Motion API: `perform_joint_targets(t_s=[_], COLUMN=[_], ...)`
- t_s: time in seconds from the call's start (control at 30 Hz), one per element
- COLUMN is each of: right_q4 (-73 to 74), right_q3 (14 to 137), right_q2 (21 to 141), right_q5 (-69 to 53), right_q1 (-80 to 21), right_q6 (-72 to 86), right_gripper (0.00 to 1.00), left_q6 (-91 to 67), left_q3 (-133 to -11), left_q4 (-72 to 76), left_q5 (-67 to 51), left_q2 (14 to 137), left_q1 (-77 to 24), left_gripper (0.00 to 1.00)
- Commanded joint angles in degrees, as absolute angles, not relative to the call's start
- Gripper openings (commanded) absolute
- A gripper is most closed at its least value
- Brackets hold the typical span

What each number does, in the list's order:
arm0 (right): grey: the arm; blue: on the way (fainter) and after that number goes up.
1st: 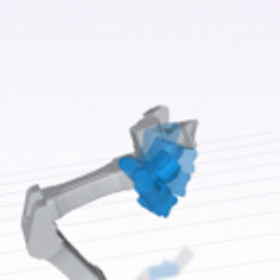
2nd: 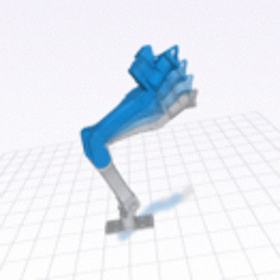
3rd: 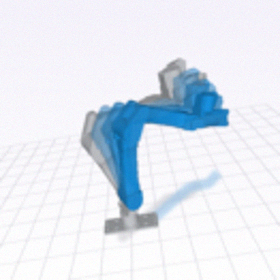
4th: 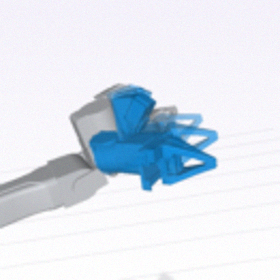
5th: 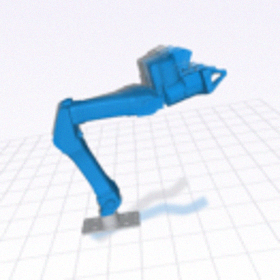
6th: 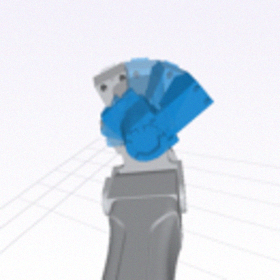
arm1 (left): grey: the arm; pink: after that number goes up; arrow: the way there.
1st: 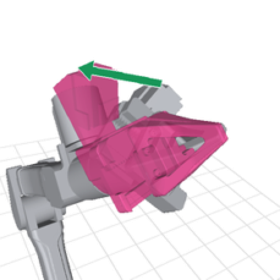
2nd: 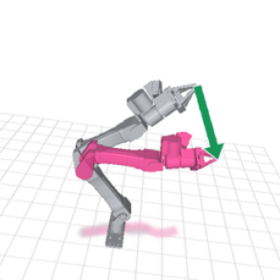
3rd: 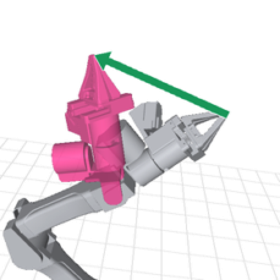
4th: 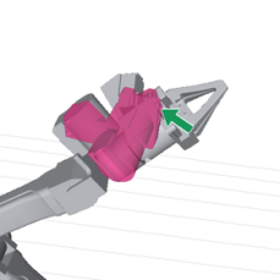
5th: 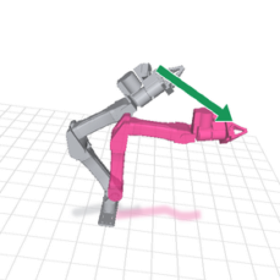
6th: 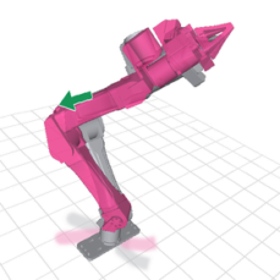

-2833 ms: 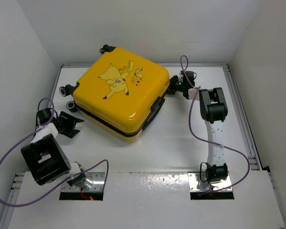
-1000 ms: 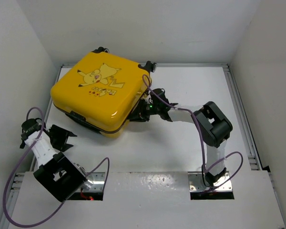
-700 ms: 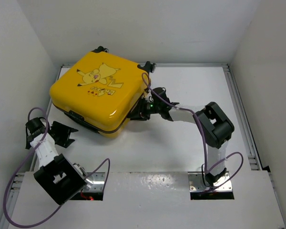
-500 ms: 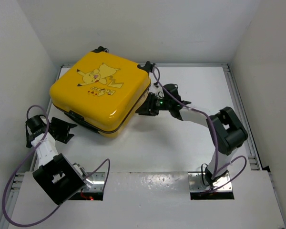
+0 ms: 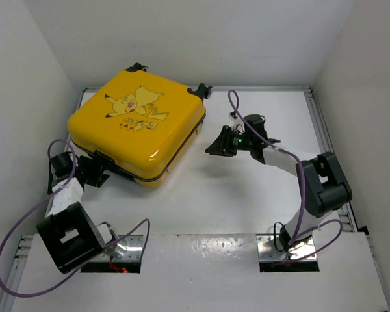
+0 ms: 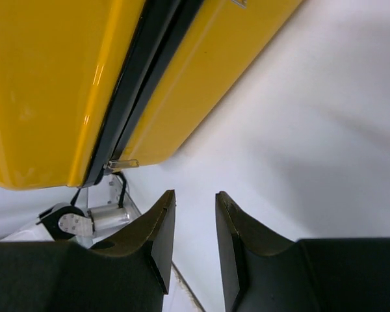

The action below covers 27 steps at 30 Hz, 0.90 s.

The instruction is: Pack the luggage

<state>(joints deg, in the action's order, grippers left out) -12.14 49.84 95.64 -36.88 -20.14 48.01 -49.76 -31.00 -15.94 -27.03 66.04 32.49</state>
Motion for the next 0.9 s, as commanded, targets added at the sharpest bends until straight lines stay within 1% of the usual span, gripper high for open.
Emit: perform_joint_targets(t_s=[0.0,0.03,0.13,0.23,0.27,0.3,0.37,0.4,0.5,0.53,0.6,0.63,0.67,0.73,0.77,0.87], right_q4=[-13.45,-13.45,-13.27,-14.85,-15.64,-17.99,-18.89,-20.03,-20.22,-20.04,-18.38,-17.85,-17.67,-18.01,-18.28,-18.46], right_q3=[48.87,48.69,47.56,44.76,44.04,42.29,41.49,41.05,41.83,42.36,43.24,43.24,42.98,42.8,42.02,41.92], right_q2=[91.76,91.5,89.56,86.4,84.13,83.42,80.97,80.69,80.33,80.51,80.95,81.38,81.39,81.47,81.3,81.3], right_q5=[-36.75,-36.48,-33.24,-30.86,-30.41,-30.15,-28.66,-28.13,-29.17,-29.61,-31.99,-32.6,-34.7,-36.38,-37.87,-37.97], right_q1=[-18.38,-18.02,-16.79,-16.87,-16.79,-16.87,-17.49,-17.84,-17.49,-17.32,-16.96,-16.96,-16.96,-16.88,-16.61,-16.61], right_q6=[44.21,43.51,39.21,32.62,28.43,27.0,21.12,20.57,19.6,19.77,20.04,19.95,20.21,19.08,19.07,18.54], right_gripper=[0.31,0.31,0.31,0.31,0.31,0.33,0.34,0.34,0.34,0.34,0.31,0.28,0.23,0.21,0.2,0.09], left_q6=[-53.08,-53.78,-55.1,-55.11,-55.11,-55.11,-54.32,-54.32,-53.79,-53.79,-53.18,-52.56,-51.34,-49.93,-48.44,-44.5], left_q3=[-29.19,-29.18,-28.65,-28.65,-28.65,-28.65,-29.88,-29.88,-30.59,-31.11,-31.9,-31.9,-33.38,-34.71,-35.41,-38.14], left_q4=[-10.65,-9.94,-8.53,-7.82,-7.82,-7.82,-8.53,-9.05,-9.05,-8.27,-8.26,-8.96,-9.92,-11.77,-13.34,-16.33], left_q5=[-23.13,-22.33,-19.79,-17.94,-15.75,-14.78,-12.23,-11.52,-9.23,-9.23,-8.62,-8.61,-7.13,-6.07,-5.46,-4.39], left_q2=[67.67,67.68,69.86,71.8,71.81,71.81,72.33,73.12,74.35,75.49,76.03,76.81,77.43,77.43,78.13,79.88], left_q1=[28.31,27.69,25.76,23.22,22.68,22.15,21.19,20.4,18.11,18.11,16.53,16.52,15.91,15.91,16.6,19.5], left_gripper=[0.49,0.49,0.44,0.42,0.4,0.38,0.38,0.38,0.32,0.29,0.24,0.2,0.17,0.12,0.07,0.0])
